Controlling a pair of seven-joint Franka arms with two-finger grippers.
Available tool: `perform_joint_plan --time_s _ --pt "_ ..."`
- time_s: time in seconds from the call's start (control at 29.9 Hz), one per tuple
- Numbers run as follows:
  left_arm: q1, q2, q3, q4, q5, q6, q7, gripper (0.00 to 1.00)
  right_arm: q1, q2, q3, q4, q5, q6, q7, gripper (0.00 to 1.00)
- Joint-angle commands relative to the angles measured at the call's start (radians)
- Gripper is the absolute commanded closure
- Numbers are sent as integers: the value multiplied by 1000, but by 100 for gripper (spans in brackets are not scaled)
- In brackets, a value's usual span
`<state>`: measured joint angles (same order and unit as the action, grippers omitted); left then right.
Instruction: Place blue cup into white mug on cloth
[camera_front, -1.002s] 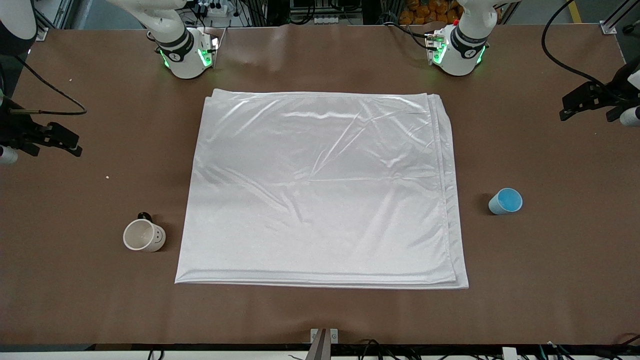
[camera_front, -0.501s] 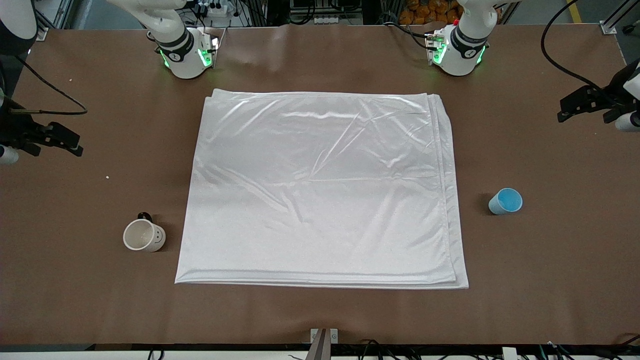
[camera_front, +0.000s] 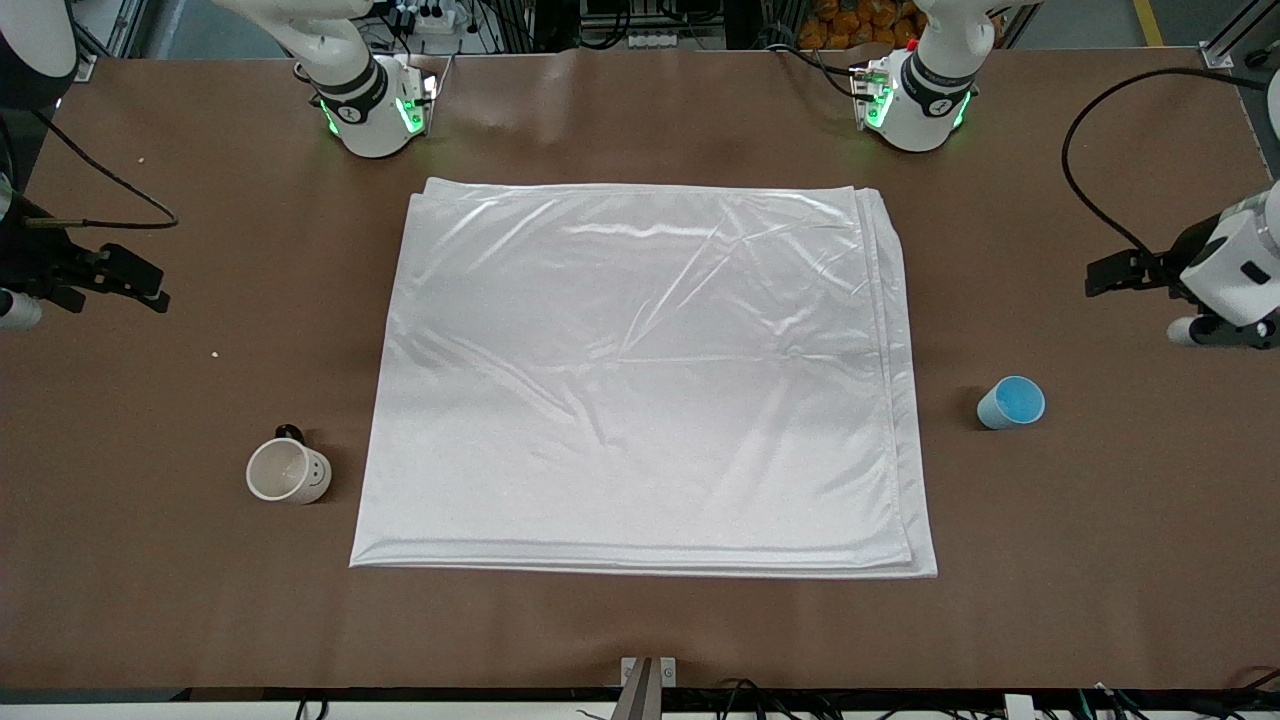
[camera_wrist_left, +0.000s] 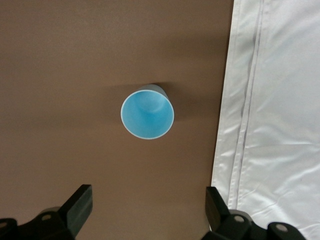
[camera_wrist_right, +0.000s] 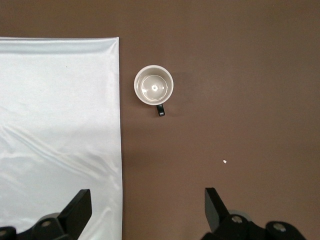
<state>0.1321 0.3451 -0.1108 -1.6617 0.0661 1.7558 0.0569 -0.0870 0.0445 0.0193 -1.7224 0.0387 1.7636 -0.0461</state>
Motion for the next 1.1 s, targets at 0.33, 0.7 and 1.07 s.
perform_joint_plan --time_s 0.33,0.7,1.07 --pt "3 141 8 14 27 148 14 0 -31 261 -2 10 15 114 -17 0" --pt "26 209 11 16 103 224 17 0 -43 406 -2 3 15 246 -61 0" --pt "49 250 11 16 103 243 34 0 -37 465 -2 -43 15 387 -60 0"
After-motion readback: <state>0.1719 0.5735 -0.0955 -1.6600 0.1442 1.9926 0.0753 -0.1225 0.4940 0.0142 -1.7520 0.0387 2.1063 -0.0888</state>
